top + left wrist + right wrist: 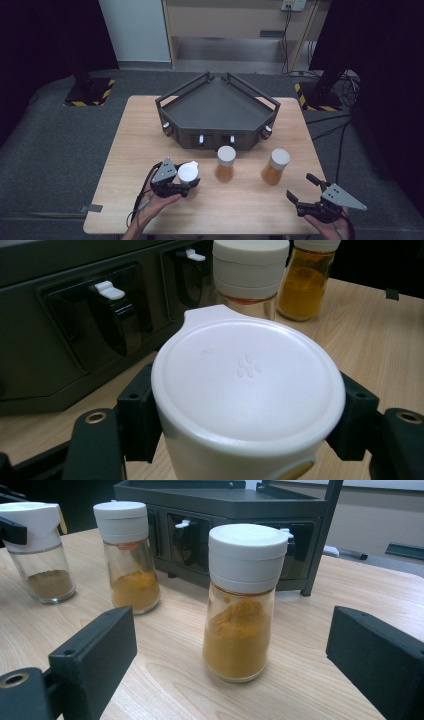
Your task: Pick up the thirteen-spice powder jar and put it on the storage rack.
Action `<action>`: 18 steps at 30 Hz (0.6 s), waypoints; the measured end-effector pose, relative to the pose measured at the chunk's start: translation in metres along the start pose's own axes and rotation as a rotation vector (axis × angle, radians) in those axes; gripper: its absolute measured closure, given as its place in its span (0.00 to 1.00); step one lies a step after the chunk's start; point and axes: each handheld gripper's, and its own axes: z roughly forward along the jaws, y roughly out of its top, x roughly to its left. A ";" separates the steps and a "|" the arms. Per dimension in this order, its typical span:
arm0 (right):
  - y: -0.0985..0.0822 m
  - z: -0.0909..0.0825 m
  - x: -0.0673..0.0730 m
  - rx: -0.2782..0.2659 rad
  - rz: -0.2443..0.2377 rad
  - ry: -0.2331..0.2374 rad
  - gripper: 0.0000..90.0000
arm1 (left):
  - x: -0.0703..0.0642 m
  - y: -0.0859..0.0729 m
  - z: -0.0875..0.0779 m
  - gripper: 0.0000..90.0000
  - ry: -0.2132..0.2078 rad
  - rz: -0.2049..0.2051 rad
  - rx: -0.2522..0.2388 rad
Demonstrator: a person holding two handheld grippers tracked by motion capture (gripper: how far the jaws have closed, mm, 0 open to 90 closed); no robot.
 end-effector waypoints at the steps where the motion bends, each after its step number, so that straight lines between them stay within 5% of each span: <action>1: 0.000 0.000 0.000 0.000 0.001 0.000 0.06 | 0.001 0.001 -0.001 0.33 -0.008 0.006 -0.004; 18: 0.000 0.001 0.000 0.001 0.001 0.001 0.06 | 0.007 0.022 -0.016 0.33 -0.029 0.031 -0.025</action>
